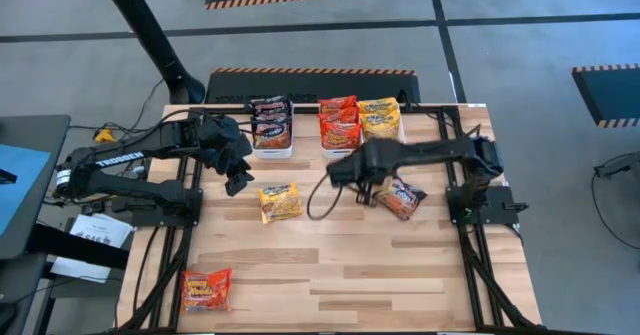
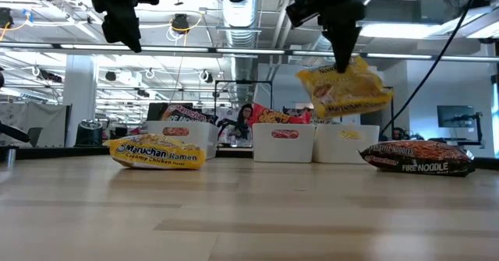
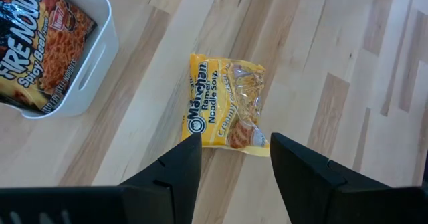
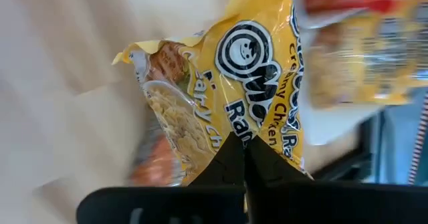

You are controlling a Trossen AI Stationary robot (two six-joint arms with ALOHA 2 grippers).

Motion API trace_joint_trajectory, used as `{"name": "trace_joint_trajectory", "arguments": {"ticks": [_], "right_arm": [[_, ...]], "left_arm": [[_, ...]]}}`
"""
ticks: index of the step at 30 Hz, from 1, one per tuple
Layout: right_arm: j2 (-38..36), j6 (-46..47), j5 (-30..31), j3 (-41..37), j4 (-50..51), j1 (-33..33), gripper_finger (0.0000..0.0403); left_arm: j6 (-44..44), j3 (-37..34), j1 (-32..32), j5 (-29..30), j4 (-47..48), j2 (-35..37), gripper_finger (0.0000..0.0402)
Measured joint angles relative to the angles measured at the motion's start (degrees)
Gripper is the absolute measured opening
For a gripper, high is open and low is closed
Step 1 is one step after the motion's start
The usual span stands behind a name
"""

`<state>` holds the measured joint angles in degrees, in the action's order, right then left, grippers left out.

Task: Sort Maruchan noodles
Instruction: Put the yellow noodle pack into the right white bin

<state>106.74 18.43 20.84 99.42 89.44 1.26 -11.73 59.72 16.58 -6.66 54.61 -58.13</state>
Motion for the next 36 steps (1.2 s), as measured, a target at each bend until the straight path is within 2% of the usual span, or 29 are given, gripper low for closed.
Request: {"name": "trace_joint_trajectory", "arguments": {"ticks": [5,14,19,23,29,36], "right_arm": [[-4.9,-3.7,7.0,0.0,-0.5,-6.6,0.0004],[-11.8,-15.9,14.9,0.0,-6.3,-17.9,0.0005],[-11.8,-22.5,15.2,-0.3,-9.8,-22.8,0.0006],[-11.9,-27.3,15.3,-4.9,-15.0,-24.9,0.0006],[-11.8,-28.5,15.2,-12.9,-19.1,-26.3,0.0007],[-11.8,-31.0,13.6,-18.7,-25.8,-26.3,0.0008]], "left_arm": [[-0.8,0.0,0.0,0.0,0.0,0.0,0.0164],[-1.4,0.0,0.0,0.0,0.0,0.0,0.0164],[-1.4,0.0,0.0,0.4,0.0,0.0,0.0164],[-1.6,0.0,0.0,2.6,0.0,0.0,0.0164],[-3.0,0.0,0.0,4.2,0.0,0.0,0.0164],[-3.1,0.0,0.0,4.3,0.0,0.0,0.0164]]}}
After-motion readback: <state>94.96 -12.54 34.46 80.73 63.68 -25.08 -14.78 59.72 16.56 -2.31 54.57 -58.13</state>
